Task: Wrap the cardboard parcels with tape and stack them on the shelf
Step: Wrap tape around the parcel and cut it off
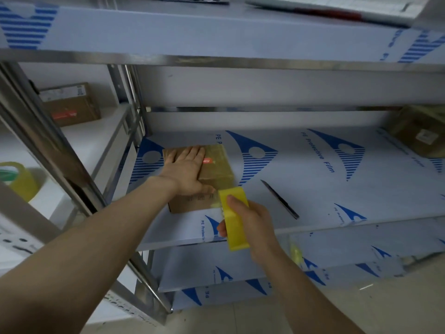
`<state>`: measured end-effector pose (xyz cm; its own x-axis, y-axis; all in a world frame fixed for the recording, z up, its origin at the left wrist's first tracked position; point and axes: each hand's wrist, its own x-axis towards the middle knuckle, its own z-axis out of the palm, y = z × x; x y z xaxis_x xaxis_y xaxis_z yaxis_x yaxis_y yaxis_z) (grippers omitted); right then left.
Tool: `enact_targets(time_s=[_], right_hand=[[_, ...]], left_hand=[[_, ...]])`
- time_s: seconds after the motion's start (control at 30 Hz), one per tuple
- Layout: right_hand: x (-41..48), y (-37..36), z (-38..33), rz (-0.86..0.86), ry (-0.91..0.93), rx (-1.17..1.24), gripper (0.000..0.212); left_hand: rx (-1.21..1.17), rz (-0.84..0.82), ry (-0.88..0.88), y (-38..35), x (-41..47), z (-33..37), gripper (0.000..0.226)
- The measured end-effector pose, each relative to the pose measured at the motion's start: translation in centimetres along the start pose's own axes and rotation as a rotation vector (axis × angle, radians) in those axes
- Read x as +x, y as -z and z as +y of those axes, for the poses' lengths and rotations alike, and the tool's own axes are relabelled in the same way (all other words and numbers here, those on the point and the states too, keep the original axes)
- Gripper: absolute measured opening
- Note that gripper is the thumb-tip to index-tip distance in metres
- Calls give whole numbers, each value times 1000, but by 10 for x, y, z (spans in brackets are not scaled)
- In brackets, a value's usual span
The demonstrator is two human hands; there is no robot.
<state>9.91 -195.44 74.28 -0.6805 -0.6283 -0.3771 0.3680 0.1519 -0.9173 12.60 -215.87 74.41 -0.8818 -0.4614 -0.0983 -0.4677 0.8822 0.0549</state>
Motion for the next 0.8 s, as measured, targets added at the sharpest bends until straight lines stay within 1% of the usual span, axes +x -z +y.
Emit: enact_targets(time_s=[0.1, 0.17, 0.2, 0.27, 0.37, 0.43, 0.53, 0.6, 0.73, 0.8], right_hand=[[6, 2, 4, -5, -9, 7, 26], [11, 4, 4, -20, -9, 0, 27], [13, 4, 4, -24, -10, -4, 27], [17, 4, 5, -31, -20, -9, 27], [19, 5, 6, -47, -44, -6, 25], [20, 5, 9, -46, -27, -16, 23], [21, 4, 15, -33, 21, -34, 22], [23, 4, 18, -25, 37, -36, 22], [29, 5, 20, -13, 8, -28, 22], [32, 4, 19, -14, 6, -37, 23]], left_hand=[[-71, -113, 19, 13, 1, 0, 99], [-179, -196, 78, 26, 6, 6, 96], [-220, -192, 125, 31, 12, 12, 96], [-176, -95, 202, 34, 26, 28, 92], [-86, -8, 184, 23, 46, 47, 84], [-95, 0, 198, 17, 60, 48, 71], [-125, 28, 325, 14, 78, 49, 47], [-158, 44, 363, 12, 87, 52, 33], [-104, 112, 285, 6, 96, 59, 16], [-116, 157, 277, 2, 95, 56, 16]])
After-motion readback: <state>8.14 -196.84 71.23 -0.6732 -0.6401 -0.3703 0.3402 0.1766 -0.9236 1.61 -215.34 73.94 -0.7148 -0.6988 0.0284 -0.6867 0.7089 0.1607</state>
